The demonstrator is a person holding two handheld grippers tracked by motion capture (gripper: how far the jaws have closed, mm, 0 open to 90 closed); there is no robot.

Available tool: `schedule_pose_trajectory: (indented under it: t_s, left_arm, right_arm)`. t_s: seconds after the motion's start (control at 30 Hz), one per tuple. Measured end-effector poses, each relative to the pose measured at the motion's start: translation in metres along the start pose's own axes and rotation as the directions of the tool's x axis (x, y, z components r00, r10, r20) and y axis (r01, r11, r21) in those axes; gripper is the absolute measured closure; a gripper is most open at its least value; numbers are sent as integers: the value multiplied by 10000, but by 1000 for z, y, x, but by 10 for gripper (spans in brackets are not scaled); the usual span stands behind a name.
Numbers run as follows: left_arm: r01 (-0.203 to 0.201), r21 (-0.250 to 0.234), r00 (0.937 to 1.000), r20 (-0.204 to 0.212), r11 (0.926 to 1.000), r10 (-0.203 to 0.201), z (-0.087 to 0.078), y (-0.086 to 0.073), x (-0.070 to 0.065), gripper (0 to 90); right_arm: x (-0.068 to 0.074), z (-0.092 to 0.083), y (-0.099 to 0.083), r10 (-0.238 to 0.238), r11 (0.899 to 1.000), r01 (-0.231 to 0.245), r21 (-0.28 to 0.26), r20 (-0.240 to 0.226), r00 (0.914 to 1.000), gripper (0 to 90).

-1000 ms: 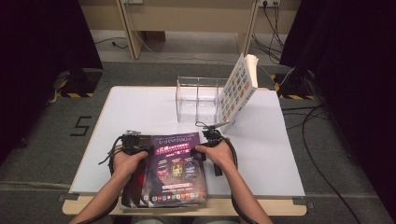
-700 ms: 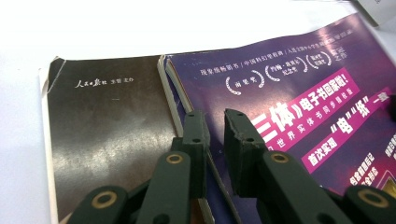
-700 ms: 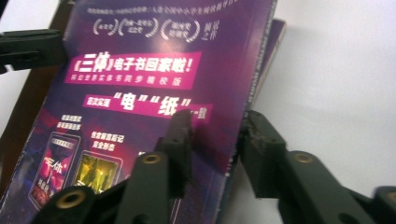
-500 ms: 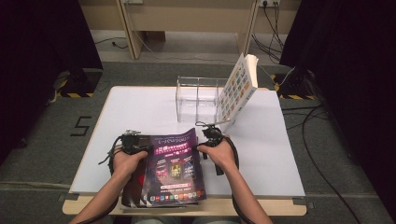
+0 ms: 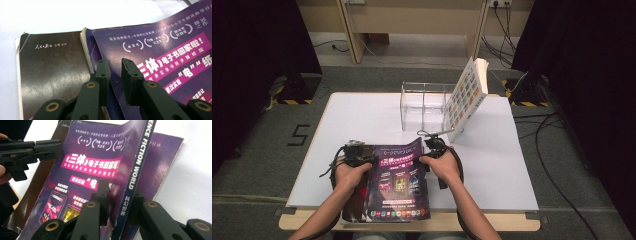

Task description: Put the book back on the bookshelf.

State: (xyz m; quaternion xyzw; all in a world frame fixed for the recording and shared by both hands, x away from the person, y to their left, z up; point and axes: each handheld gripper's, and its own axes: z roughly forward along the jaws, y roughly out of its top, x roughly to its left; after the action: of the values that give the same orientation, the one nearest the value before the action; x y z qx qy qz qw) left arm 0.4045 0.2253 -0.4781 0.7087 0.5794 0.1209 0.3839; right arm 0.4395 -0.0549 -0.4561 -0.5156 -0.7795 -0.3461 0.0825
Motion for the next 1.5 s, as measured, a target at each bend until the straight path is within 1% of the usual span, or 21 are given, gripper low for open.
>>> schedule_pose_trajectory:
  t_s: [0.07, 0.13, 0.2, 0.27, 0.33, 0.5, 0.53, 0.57, 0.6, 0.67, 0.7, 0.73, 0.77, 0.8, 0.87, 0.97, 1.07, 1.2, 1.3, 1.4, 1.5]
  left_arm:
    - [-34, -40, 10000, -94, 10000, 34, 0, 0, 1, 707]
    - [-4, -193, 9993, -364, 9998, -3, -4, 0, 3, 642]
    - [35, -577, 9989, -462, 9983, -62, -11, 1, 4, 574]
    - [280, -918, 9989, -349, 9954, -313, -19, 1, 7, 508]
    - [388, -1129, 9989, -203, 9928, -413, -27, -1, 10, 479]
    - [708, -1503, 9974, -20, 9861, -719, -39, -12, 19, 471]
    - [747, -1552, 9971, -30, 9851, -760, -41, -15, 21, 471]
    - [756, -1609, 9970, -67, 9841, -777, -43, -18, 23, 471]
    - [771, -1659, 9968, -85, 9831, -796, -45, -21, 25, 471]
    - [1003, -1825, 9945, -130, 9781, -1044, -47, -28, 30, 472]
    - [1069, -1939, 9932, -245, 9752, -1137, -48, -32, 32, 473]
    - [1056, -1957, 9927, -365, 9750, -1148, -49, -34, 33, 477]
    - [1090, -1917, 9926, -326, 9754, -1173, -49, -36, 35, 478]
    - [1232, -1969, 9911, -262, 9727, -1308, -50, -36, 37, 478]
    - [1161, -2055, 9910, -410, 9717, -1271, -52, -37, 38, 483]
    - [1166, -2086, 9912, -371, 9710, -1270, -51, -37, 38, 498]
    - [1234, -2118, 9911, -223, 9695, -1310, -51, -37, 37, 498]
    - [1193, -2211, 9919, -159, 9679, -1259, -50, -37, 36, 495]
    - [1242, -2251, 9916, -75, 9664, -1292, -49, -38, 35, 483]
    - [1320, -2281, 9908, 3, 9646, -1356, -47, -39, 35, 462]
    - [1325, -2259, 9908, 25, 9651, -1355, -45, -39, 35, 448]
  right_arm:
    - [1, -1, -1, 56, 9999, -56, -104, -36, 10000, 797]
    - [2, -2, -1, 241, 9995, -243, -175, -144, 9996, 813]
    - [2, -4, -1, 263, 9989, -273, -390, -253, 9993, 827]
    - [3, -8, 0, 340, 9970, -362, -681, -334, 9989, 835]
    - [4, -12, 1, 349, 9943, -389, -993, -411, 9985, 839]
    - [8, -20, 0, 322, 9892, -393, -1413, -520, 9981, 841]
    - [8, -21, 0, 203, 9876, -279, -1545, -508, 9985, 841]
    - [10, -23, 0, 270, 9865, -349, -1600, -510, 9983, 841]
    - [10, -24, 0, 105, 9852, -184, -1706, -475, 9988, 841]
    - [11, -26, 0, -28, 9812, -49, -1929, -394, 9992, 841]
    - [12, -28, 0, -63, 9788, -13, -2051, -362, 9993, 841]
    - [13, -29, 0, -143, 9758, 72, -2186, -309, 9994, 841]
    - [14, -31, 0, -183, 9734, 125, -2288, -233, 9996, 841]
    - [15, -32, 1, -249, 9714, 196, -2367, -194, 9995, 841]
    - [16, -35, 1, -311, 9670, 263, -2534, -150, 9994, 841]
    - [16, -40, 1, -352, 9604, 325, -2769, -49, 9994, 842]
    - [17, -45, 1, -466, 9511, 480, -3051, 119, 9988, 842]
    - [19, -55, 1, -537, 9343, 560, -3521, 163, 9984, 842]
    - [21, -62, 1, -600, 9200, 655, -3864, 262, 9979, 841]
    - [21, -69, 1, -654, 9024, 741, -4244, 350, 9972, 842]
    - [20, -75, 2, -684, 8877, 815, -4532, 451, 9966, 842]
